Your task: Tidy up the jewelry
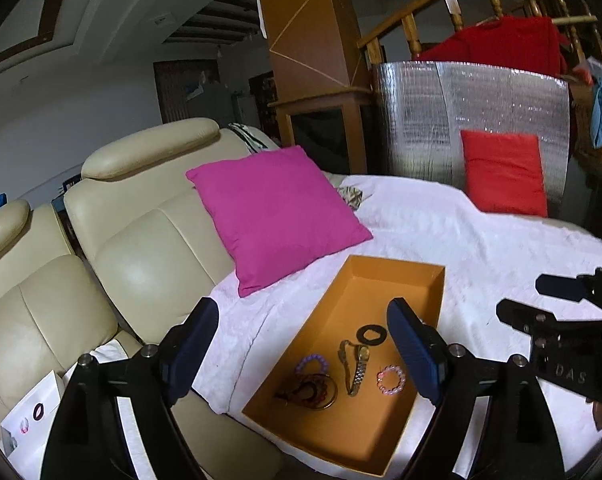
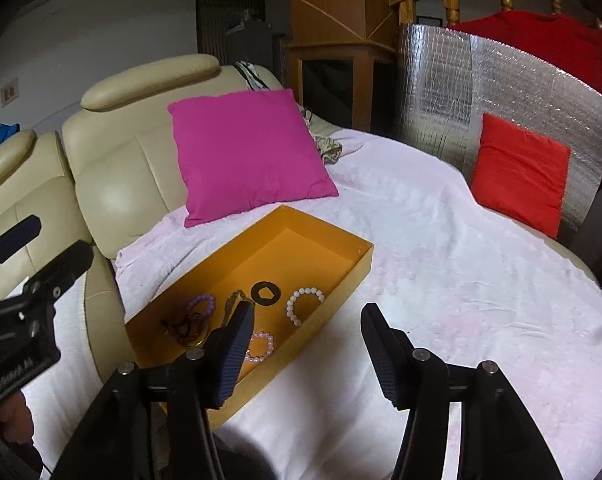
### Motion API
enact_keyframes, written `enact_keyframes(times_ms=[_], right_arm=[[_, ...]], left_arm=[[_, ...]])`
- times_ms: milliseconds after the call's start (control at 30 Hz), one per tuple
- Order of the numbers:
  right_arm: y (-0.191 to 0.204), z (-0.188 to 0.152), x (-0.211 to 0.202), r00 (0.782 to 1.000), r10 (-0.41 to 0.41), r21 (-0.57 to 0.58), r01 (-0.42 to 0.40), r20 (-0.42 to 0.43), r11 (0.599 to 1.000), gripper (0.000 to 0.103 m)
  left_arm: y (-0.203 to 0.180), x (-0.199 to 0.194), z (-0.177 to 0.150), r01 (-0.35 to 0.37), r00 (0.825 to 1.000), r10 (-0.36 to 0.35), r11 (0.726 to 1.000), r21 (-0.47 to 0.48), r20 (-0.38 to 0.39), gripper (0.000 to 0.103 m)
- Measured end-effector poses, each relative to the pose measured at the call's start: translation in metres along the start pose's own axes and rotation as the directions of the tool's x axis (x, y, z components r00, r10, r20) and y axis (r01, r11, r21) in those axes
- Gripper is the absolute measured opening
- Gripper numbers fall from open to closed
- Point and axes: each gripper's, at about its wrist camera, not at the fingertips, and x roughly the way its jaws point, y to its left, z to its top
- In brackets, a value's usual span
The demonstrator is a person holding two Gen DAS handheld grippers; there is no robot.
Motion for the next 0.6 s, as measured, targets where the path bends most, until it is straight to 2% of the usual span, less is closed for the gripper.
enact_keyframes(times_ms=[233, 300, 400, 533, 600], right_arm=[[0.011, -0.003, -0.034, 1.000, 0.008, -0.001, -0.008, 0.029, 1.000, 0.066], [0.013, -0.005, -0.041, 0.999, -0.003, -0.002, 0.003, 0.039, 1.000, 0.072], [0.018, -0.011, -0.053, 0.999, -0.015, 0.004, 0.015, 0.049, 1.000, 0.075], [0.025, -0.019, -0.060, 1.000, -0.007, 0.017, 0.006, 0.029, 1.000, 0.076], [0.030, -0.023, -0.060, 1.000, -0.009, 0.011, 0.008, 0.016, 1.000, 0.076]], left_arm=[[0.005, -0.019, 0.006, 0.000, 1.000, 0.001, 1.000, -0.021, 0.019, 0.088], [0.007, -0.022, 0.007, -0.011, 1.000, 0.011, 0.999, -0.031, 0.017, 0.091], [0.012, -0.030, 0.009, -0.060, 0.998, 0.062, 0.997, -0.048, 0.028, 0.095], [0.015, -0.041, 0.007, -0.179, 0.981, 0.181, 0.983, -0.038, 0.065, 0.098], [0.017, -0.044, 0.007, -0.195, 0.978, 0.197, 0.980, -0.031, 0.074, 0.099]])
